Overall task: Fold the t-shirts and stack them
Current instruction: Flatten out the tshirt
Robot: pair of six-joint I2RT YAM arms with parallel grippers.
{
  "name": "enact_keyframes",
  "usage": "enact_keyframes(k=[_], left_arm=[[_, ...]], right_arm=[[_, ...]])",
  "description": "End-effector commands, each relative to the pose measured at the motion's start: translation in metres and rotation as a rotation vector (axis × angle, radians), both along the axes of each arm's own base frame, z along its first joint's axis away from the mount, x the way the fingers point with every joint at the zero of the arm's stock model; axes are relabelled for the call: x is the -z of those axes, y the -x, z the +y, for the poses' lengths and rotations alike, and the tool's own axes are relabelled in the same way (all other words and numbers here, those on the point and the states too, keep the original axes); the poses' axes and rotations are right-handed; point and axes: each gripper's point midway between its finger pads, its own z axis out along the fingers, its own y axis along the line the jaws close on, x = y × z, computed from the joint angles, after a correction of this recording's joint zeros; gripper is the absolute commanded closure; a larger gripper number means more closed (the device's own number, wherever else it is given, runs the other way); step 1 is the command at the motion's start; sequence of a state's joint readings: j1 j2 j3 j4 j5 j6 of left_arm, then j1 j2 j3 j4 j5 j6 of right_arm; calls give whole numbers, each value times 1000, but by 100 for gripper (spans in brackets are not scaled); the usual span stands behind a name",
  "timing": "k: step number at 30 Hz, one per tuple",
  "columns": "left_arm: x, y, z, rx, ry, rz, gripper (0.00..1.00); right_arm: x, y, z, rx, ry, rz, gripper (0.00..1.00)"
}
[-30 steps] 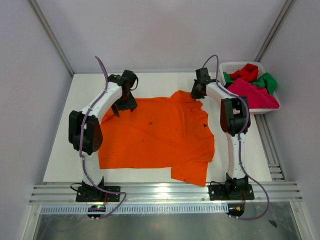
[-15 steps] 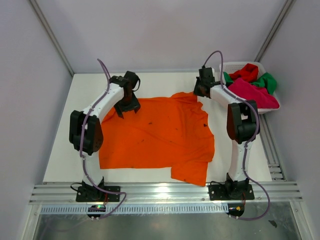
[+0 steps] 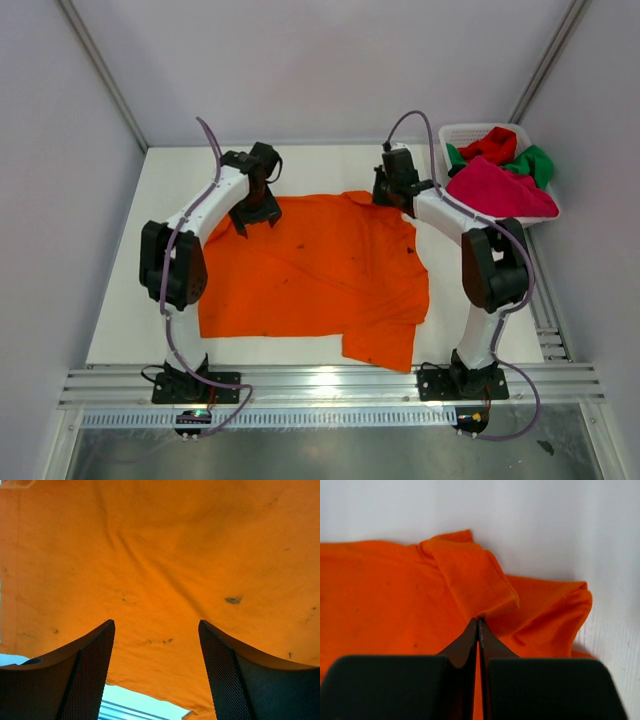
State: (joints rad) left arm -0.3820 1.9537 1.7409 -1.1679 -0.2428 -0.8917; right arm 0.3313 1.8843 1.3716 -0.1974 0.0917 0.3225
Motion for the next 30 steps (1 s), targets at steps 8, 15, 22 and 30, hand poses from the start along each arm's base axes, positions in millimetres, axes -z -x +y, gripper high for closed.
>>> enact_keyframes(k=[8,15,22,30], left_arm=[[-10,-5,-3,-6,9,-10,30],[-12,-1,-1,-4,6,-7,30],[-8,4,0,-4,10,-1,30],[-5,10,2,-5,11,6,30]], right_arm=[[-1,57,18,-33,-4,-3,97],[15,68,24,-30,29,35,66],[1,55,29,-36,36,-15,65],[-5,24,3,141,164,-55,65]])
